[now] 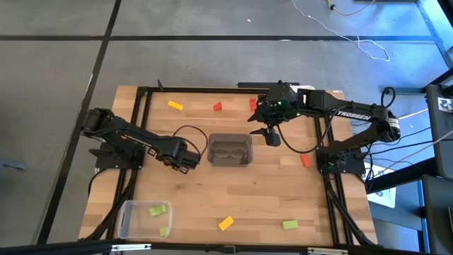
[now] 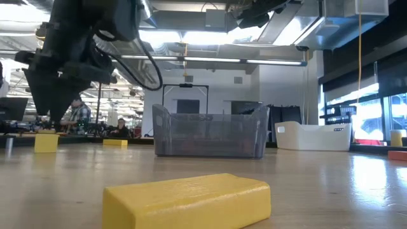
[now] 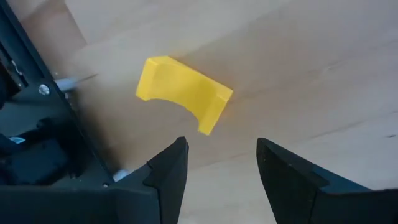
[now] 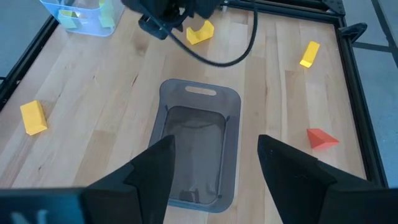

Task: Sort & place blocks by color
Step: Put the middle left yellow block into the black bin

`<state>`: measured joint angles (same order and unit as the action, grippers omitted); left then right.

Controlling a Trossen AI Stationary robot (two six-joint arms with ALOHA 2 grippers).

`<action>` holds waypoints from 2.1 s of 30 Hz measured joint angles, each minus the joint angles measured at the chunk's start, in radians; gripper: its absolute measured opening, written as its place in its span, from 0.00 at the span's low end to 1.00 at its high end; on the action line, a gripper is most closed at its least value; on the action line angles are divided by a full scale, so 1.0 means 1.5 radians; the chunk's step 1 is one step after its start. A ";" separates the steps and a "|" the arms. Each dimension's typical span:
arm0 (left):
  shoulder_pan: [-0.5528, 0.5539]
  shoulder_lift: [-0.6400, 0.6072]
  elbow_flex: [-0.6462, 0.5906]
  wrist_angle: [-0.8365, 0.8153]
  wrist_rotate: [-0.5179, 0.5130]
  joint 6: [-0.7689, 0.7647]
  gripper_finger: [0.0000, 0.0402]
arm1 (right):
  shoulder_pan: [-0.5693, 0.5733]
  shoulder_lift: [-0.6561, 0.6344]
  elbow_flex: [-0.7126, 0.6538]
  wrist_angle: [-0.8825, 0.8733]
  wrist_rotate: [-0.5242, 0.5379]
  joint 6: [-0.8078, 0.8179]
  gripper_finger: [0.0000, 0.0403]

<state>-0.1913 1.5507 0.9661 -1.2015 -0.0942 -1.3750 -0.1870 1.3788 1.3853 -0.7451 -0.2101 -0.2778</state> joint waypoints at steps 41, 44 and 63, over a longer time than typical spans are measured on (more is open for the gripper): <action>0.002 0.061 -0.097 0.170 -0.002 0.069 0.30 | 0.000 0.000 0.000 -0.001 -0.001 -0.013 0.57; 0.002 0.060 -0.098 0.172 -0.004 0.074 0.20 | 0.000 0.000 0.000 0.000 -0.002 -0.027 0.57; 0.002 0.063 0.016 0.156 -0.033 0.227 0.07 | 0.000 0.000 0.000 -0.086 -0.043 -0.075 0.57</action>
<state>-0.1890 1.6451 0.9898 -0.9678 -0.1443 -1.0346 -0.1869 1.3788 1.3853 -0.8739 -0.2743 -0.3906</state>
